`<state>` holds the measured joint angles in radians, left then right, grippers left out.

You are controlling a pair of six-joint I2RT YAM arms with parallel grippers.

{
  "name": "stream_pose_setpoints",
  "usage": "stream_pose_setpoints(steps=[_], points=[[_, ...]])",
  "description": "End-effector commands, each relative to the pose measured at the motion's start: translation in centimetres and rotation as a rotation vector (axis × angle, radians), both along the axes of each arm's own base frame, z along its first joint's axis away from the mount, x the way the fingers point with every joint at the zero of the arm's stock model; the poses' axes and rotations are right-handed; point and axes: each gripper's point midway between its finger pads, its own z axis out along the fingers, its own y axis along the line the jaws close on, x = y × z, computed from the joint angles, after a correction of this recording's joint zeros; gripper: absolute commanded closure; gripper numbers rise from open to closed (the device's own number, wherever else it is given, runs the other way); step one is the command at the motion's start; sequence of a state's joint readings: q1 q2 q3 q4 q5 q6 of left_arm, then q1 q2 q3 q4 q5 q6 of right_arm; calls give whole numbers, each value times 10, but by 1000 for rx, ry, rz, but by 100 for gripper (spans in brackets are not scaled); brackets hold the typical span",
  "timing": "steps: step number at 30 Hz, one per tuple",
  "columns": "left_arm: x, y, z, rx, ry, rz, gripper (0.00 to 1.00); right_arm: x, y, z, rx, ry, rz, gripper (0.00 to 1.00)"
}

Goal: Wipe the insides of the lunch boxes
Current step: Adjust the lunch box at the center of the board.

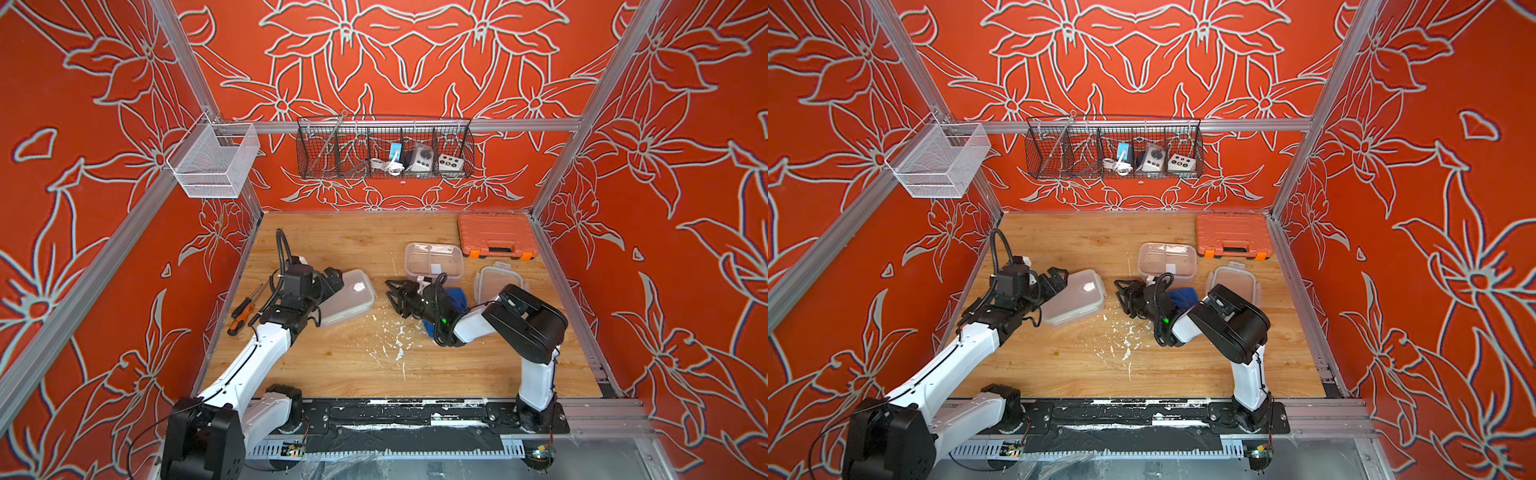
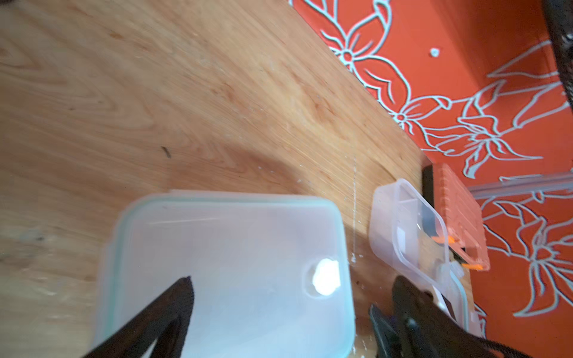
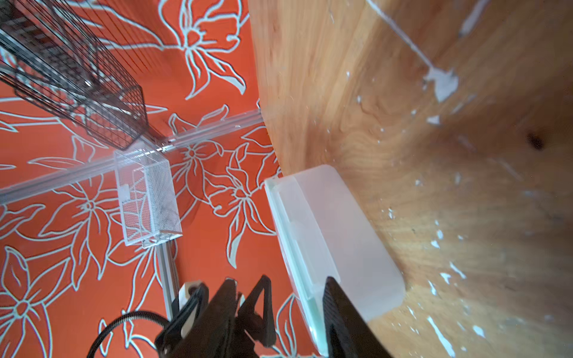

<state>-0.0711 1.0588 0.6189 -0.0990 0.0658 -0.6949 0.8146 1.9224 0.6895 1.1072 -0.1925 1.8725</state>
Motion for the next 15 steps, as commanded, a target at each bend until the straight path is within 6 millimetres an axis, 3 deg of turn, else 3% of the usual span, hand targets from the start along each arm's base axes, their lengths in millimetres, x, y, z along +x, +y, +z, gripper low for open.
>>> stream_pose_setpoints(steps=[1,4,9,15], points=[[-4,16,-17,35,72,-29,2,-22,8,1,-18,32,112,52],[10,28,-19,62,79,-40,2,-28,6,0,-44,50,139,51],[34,26,-31,56,90,-110,3,-29,19,7,-55,28,202,48],[33,21,-55,27,119,-134,8,-19,43,7,-62,16,264,46]])
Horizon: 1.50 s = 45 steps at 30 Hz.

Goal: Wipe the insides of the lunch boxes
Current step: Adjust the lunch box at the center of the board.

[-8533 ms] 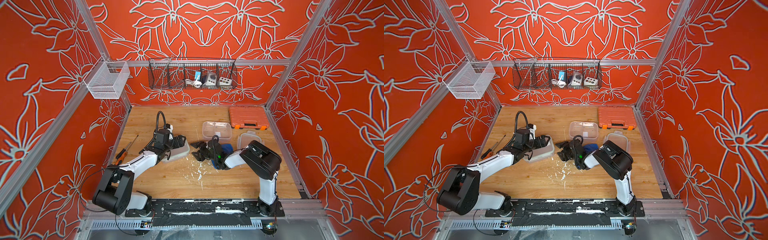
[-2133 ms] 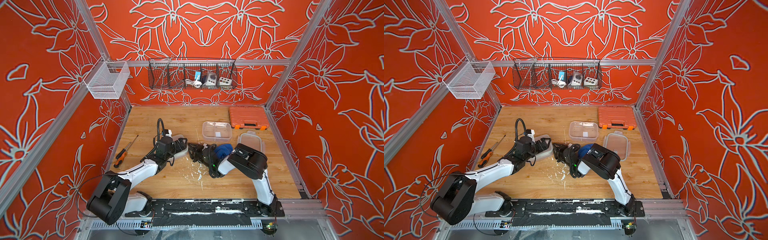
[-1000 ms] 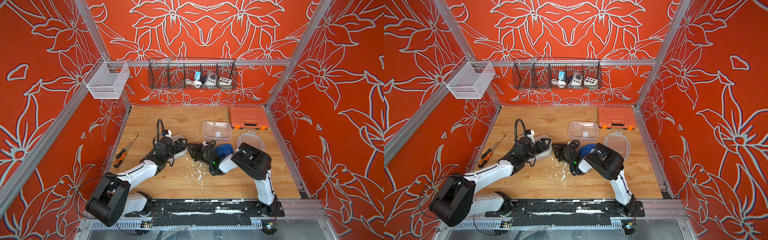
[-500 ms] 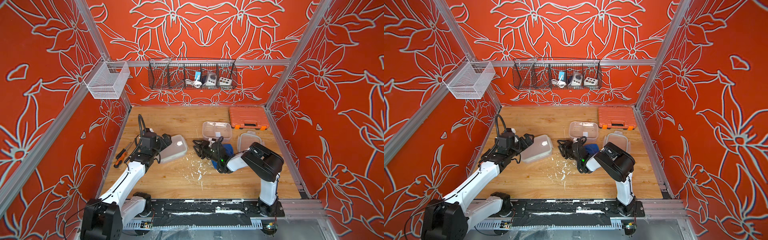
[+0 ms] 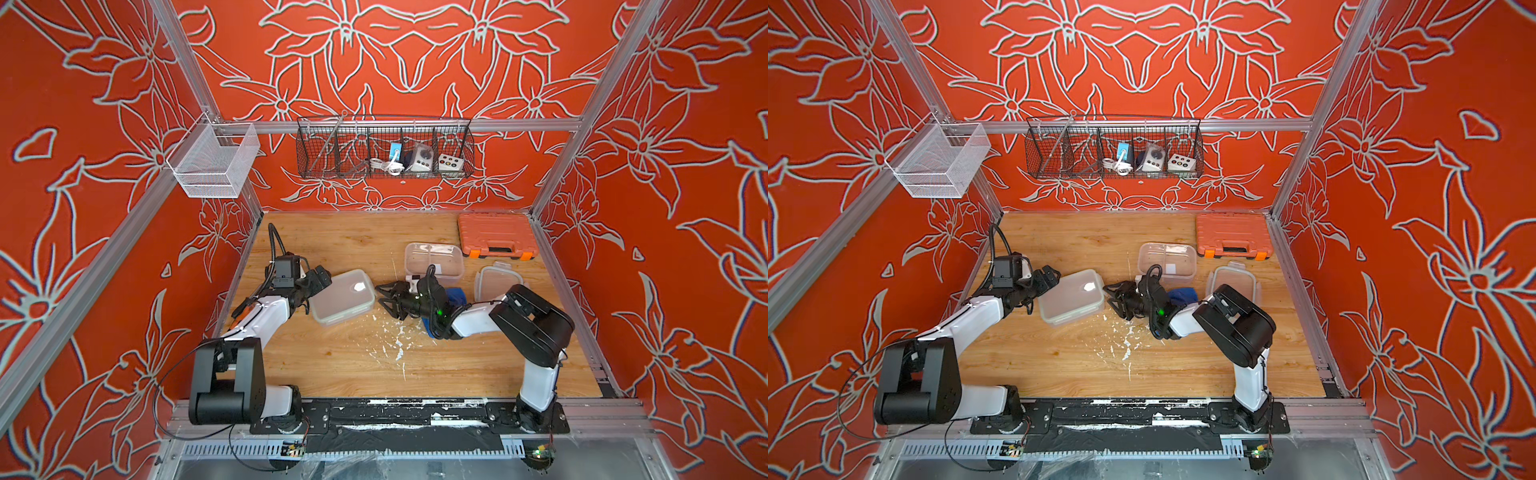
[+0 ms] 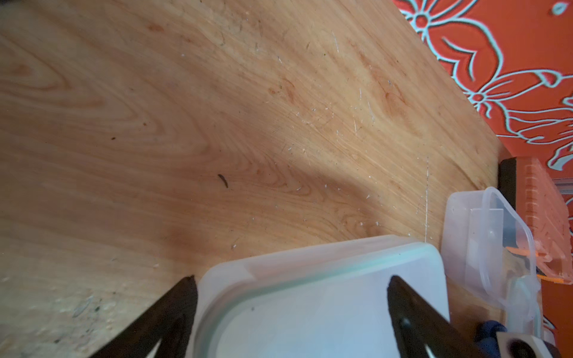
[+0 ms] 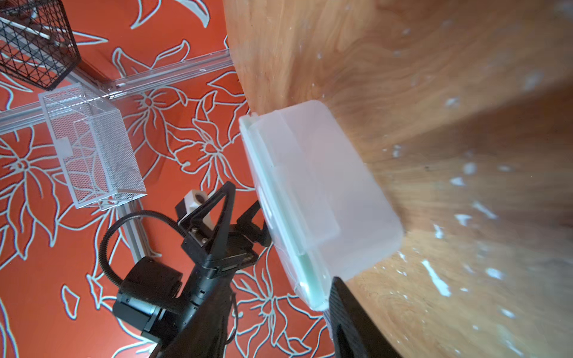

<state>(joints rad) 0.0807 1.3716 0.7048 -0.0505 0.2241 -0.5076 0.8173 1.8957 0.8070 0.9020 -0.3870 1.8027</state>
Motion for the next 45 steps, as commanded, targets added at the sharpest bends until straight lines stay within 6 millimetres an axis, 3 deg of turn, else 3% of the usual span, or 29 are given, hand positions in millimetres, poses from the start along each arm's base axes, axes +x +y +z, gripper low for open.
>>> stream_pose_setpoints(steps=[1,7,14,18,22,27,36,40,44,45], points=[[-1,-7,-1,-23,-30,-45,9,1,14,-5,-14,-3,57,46],[-24,-15,-8,-87,-35,-21,12,20,34,1,1,-13,92,47],[-54,-28,-2,-155,-68,-15,15,54,37,1,-16,-30,108,46],[-70,-51,1,-205,-86,-51,16,73,36,-1,-36,-40,113,46],[-83,-87,-7,-236,-60,-113,16,89,51,9,-30,-68,148,46],[-85,-112,-4,-257,-67,-147,16,107,69,17,-44,-89,170,46],[-78,-140,12,-282,-91,-214,15,127,90,11,-55,-91,203,46],[-79,-144,13,-269,-87,-238,16,134,76,23,-68,-132,194,46],[-78,-123,27,-132,-118,-206,14,140,37,36,-62,-153,132,46],[-78,-116,41,-103,-159,-194,13,140,26,36,-73,-156,119,46]])
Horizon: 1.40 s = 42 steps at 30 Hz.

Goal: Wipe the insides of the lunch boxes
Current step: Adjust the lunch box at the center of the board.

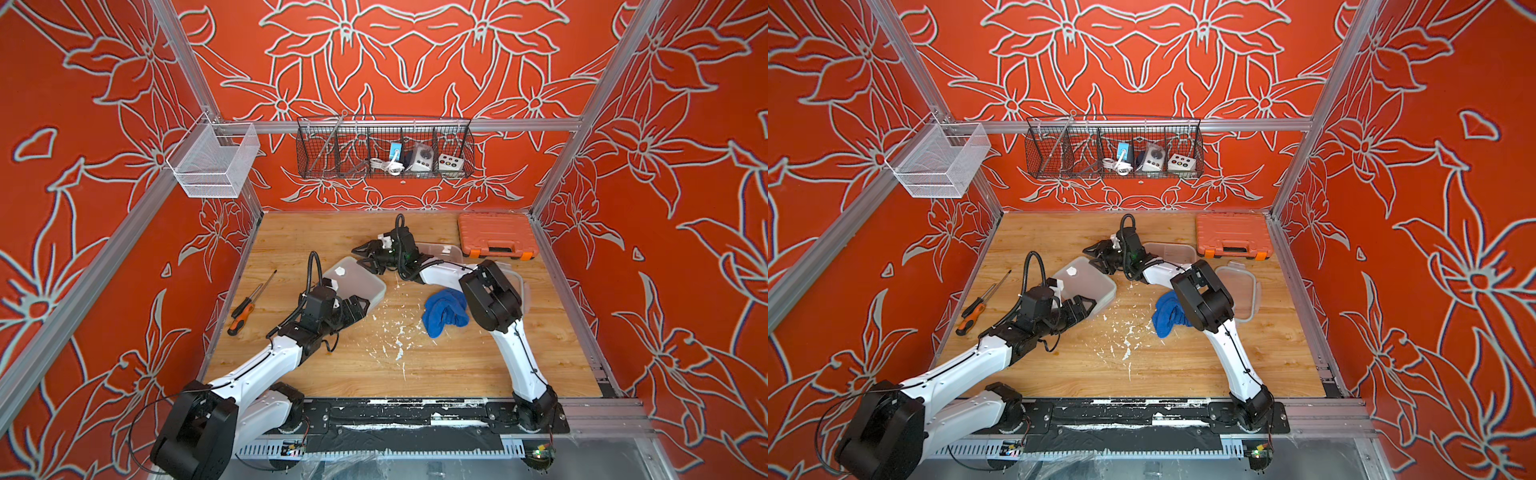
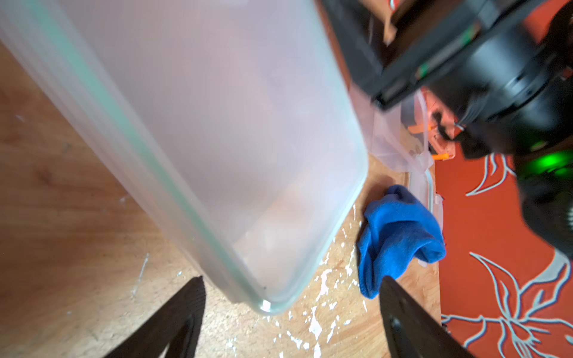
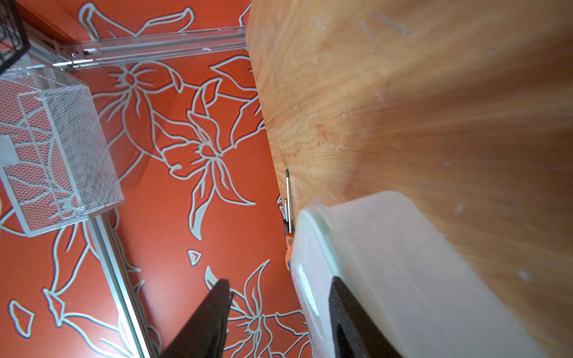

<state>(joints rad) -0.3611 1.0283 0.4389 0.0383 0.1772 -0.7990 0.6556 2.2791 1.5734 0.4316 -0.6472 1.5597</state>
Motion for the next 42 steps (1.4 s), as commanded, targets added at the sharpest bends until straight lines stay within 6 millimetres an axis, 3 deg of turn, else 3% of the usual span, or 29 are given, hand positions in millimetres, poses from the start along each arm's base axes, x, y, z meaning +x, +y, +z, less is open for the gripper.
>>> stream_pose_setpoints(steps=[1,5,9,16,21,23,29,33,37,42], points=[[4,21,34,104,-107,50,12,9,-37,25,8,-69,-44,46],[9,47,59,127,-169,125,10,8,-68,32,49,-77,-88,44],[37,64,81,143,-218,122,8,-8,-87,34,71,-54,-140,44],[120,76,82,291,-195,43,6,-40,-115,24,54,-26,-195,44],[159,58,61,257,-174,-89,11,-66,-120,13,55,-46,-150,43],[165,52,53,241,-171,-120,13,-71,-119,10,121,-71,-153,44],[172,50,36,260,-174,-146,14,-86,-104,-27,249,8,-199,50],[173,46,33,267,-179,-178,15,-89,-88,-22,242,-8,-153,49],[178,46,38,283,-196,-178,15,-93,-90,-30,211,23,-155,49],[189,42,45,279,-215,-185,15,-92,-88,-17,205,-7,-139,49]])
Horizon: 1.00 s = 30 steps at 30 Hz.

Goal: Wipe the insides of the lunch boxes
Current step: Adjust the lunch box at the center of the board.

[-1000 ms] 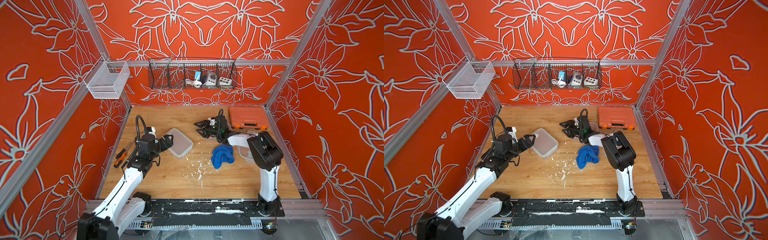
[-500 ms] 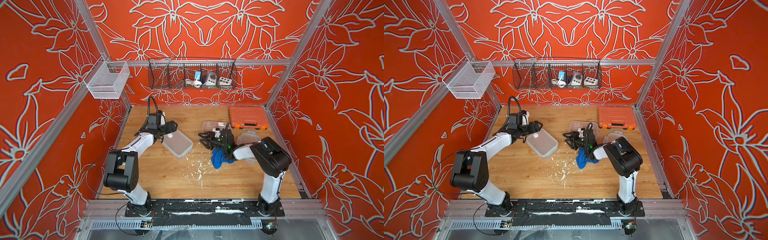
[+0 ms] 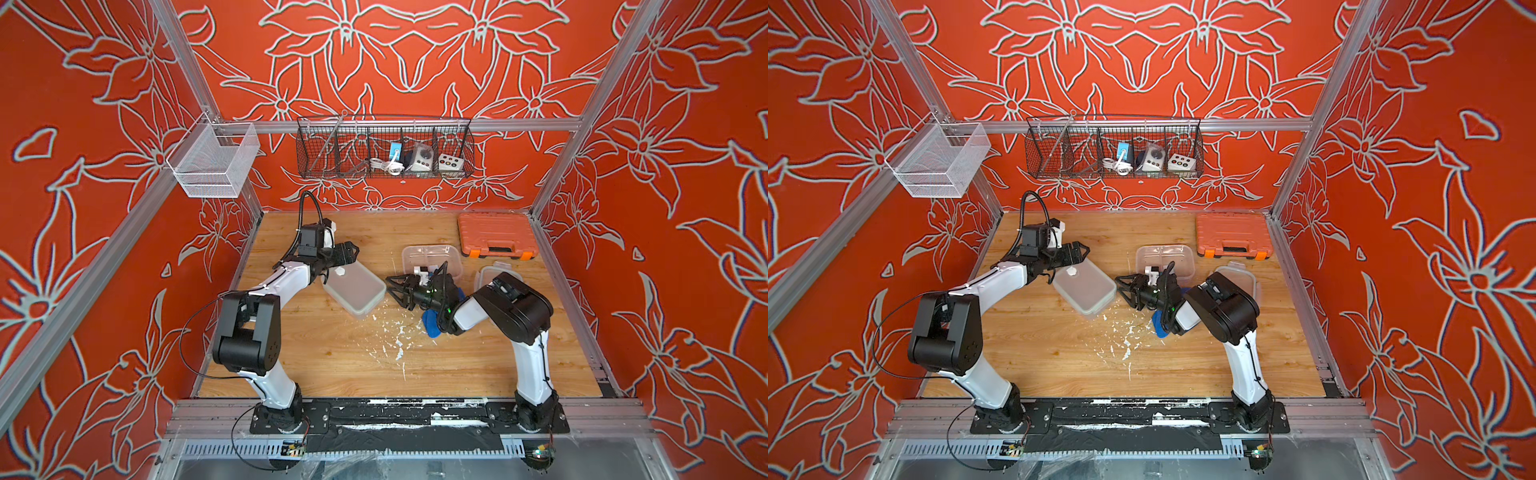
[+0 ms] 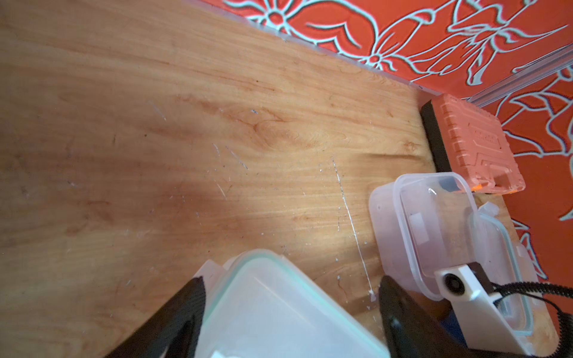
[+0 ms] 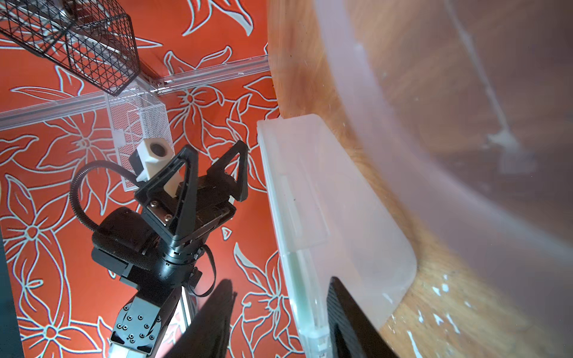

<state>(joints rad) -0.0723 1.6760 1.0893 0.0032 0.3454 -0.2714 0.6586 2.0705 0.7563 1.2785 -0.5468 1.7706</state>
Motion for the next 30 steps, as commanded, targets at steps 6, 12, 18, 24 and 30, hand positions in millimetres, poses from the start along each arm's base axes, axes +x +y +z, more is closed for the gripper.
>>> stream_pose_setpoints(steps=[6,12,18,24,30], points=[[22,-16,20,18,-72,-68,15,6,-3,27,-24,-39,-6,48],[27,-31,20,34,-83,-135,14,7,-1,57,-87,-149,35,45],[24,-44,17,42,-103,-216,15,8,-7,85,-143,-238,48,42],[31,-55,3,68,-91,-301,18,-5,-23,61,-215,-120,19,41],[30,-59,-16,75,-60,-347,21,-23,-8,40,-232,-73,60,41]])
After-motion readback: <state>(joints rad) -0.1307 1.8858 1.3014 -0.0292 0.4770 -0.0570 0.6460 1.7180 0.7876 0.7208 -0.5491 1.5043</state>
